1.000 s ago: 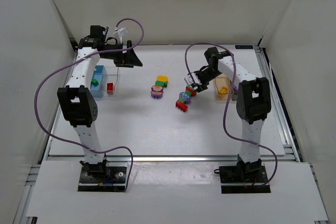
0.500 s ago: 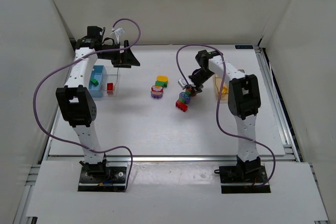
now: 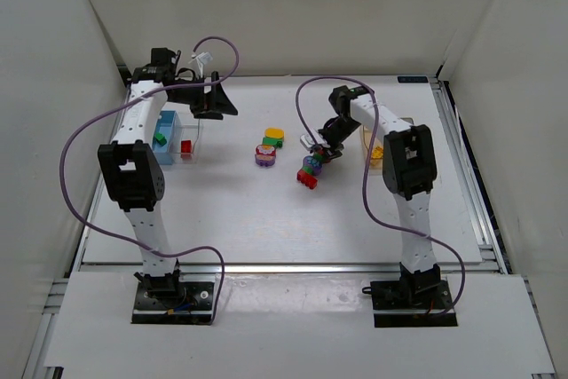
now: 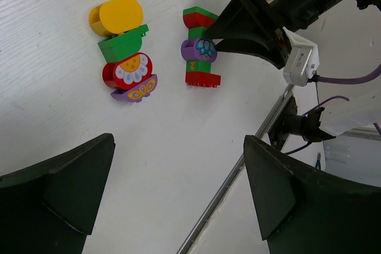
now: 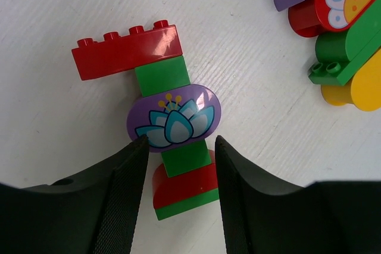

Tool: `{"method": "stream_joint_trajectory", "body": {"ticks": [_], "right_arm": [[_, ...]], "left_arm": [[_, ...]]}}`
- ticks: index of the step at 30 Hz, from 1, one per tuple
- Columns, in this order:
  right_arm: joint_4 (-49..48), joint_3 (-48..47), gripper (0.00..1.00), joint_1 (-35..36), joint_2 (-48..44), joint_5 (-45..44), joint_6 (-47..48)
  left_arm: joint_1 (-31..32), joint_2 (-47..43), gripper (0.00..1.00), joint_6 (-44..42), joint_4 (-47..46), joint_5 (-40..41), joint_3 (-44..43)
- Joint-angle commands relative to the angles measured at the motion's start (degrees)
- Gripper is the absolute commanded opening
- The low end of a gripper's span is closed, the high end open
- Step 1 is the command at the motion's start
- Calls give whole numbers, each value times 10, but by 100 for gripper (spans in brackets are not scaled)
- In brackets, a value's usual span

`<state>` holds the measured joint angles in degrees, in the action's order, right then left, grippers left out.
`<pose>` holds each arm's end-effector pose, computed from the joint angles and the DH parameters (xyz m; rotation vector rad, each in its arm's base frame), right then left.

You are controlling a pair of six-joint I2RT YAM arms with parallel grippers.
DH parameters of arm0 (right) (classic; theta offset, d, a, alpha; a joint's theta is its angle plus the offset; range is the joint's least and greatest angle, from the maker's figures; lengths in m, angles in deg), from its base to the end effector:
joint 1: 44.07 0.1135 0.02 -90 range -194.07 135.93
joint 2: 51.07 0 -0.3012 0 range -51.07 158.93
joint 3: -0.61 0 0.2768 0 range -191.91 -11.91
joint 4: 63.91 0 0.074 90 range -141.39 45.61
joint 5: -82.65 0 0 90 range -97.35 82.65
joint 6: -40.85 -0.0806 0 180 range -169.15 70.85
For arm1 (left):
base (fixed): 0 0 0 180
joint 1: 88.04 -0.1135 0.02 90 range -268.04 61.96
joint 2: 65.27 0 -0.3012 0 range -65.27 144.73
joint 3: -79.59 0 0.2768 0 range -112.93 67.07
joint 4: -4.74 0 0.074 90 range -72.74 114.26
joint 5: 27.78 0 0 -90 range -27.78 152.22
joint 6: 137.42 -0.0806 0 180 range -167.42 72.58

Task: Sort the legos into containers by color

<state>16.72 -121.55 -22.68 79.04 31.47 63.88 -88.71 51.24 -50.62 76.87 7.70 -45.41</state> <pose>0.4393 0.2263 0.1688 -2.3760 0.9861 0.6088 0.4826 -0.0600 0.3157 0.3420 2.3898 -1.2153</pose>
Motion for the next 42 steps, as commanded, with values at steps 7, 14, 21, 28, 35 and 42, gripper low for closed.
{"method": "stream_joint_trajectory", "body": {"ticks": [7,14,21,28,35,42], "right_arm": [[43,-44,53,-25,30,-23,283],[54,-54,55,-36,40,-31,319],[16,-30,59,-21,36,-25,311],[-17,-34,62,-8,38,-13,278],[-100,7,69,-8,18,4,265],[-107,13,67,-6,19,2,279]], "left_arm": [[-4,3,100,-8,4,-30,-12],[-4,11,99,-2,1,-30,-15],[-5,12,99,-6,2,-29,-12],[-5,8,99,-8,2,-26,-2],[-4,9,99,-8,2,-29,5],[-5,5,99,-8,4,-28,15]]}}
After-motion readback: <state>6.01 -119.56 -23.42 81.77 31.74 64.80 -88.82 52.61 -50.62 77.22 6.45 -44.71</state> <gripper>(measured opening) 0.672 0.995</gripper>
